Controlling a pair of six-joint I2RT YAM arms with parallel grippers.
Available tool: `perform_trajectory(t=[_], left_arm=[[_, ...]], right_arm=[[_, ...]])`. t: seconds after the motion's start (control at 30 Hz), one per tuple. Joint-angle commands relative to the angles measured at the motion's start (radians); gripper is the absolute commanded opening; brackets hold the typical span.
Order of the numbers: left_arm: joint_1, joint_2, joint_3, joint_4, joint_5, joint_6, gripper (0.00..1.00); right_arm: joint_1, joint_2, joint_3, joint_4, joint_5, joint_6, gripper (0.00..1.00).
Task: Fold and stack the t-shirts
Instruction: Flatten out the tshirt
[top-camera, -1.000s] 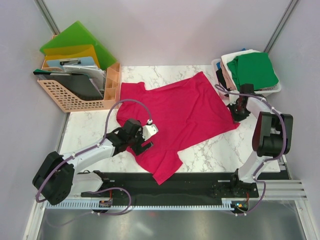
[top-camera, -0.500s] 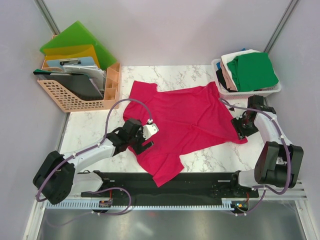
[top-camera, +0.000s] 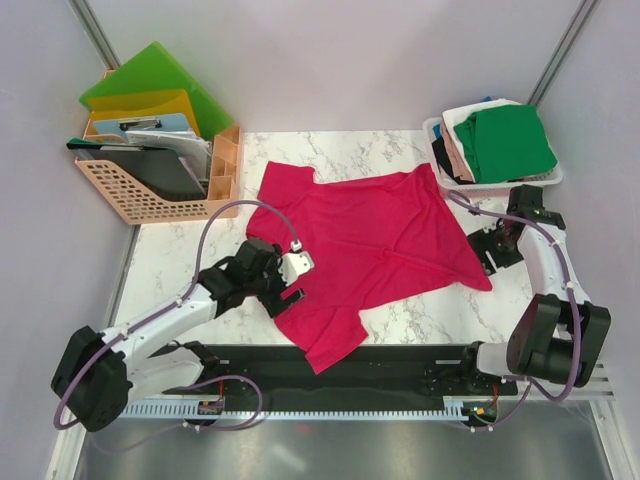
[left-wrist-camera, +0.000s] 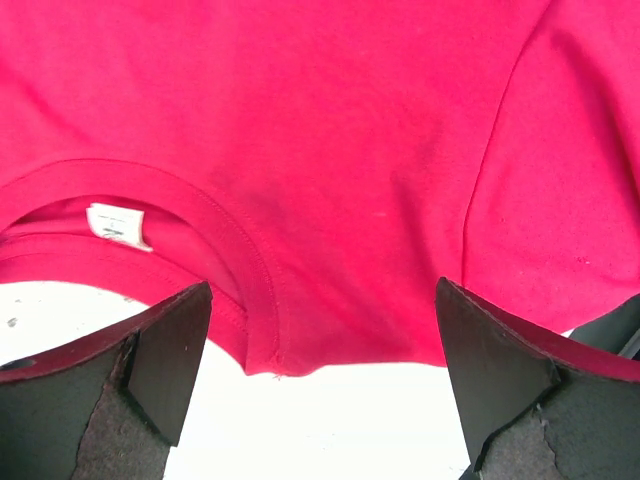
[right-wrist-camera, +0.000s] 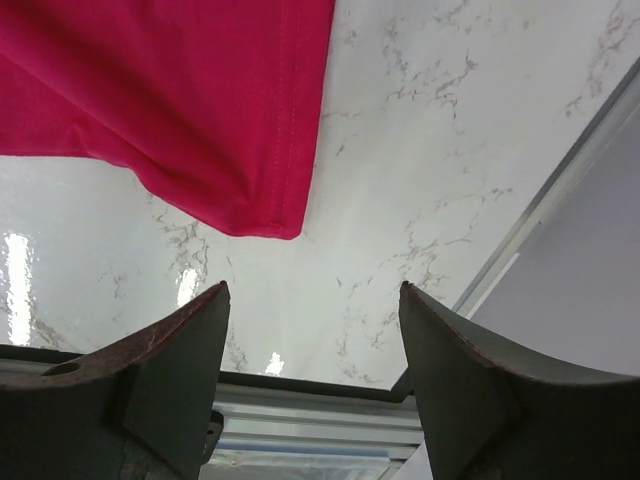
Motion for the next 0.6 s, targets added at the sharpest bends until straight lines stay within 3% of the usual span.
perform_trajectory(t=[0.0,0.1,0.27,0.37,0.57], left_arm=[[0.003,-0.038,-0.019,-0.01,-0.029,-0.022,1.0],[0.003,0.019,-0.059,0.028,-0.137,0.0,1.0],[0.021,0.04,-0.12,0.264,-0.249,0.027,1.0],[0.07,0.135,-0.027,0.29,-0.223,0.006,1.0],[0.095,0.208,0.15,0.303,-0.243,0.058,1.0]], right_arm=[[-0.006,0.05,0.038,0.026,-0.079,0.032,0.76],[-0.006,0.07,0.044,0.038,-0.115,0.06,0.76],[-0.006,0.047,0.081,0.067,-0.224,0.095,0.75],[0.008,0.053,0.135,0.066,-0.303,0.121,0.76],[0.086,0.021,0.155,0.107,-0.241,0.14,0.78]])
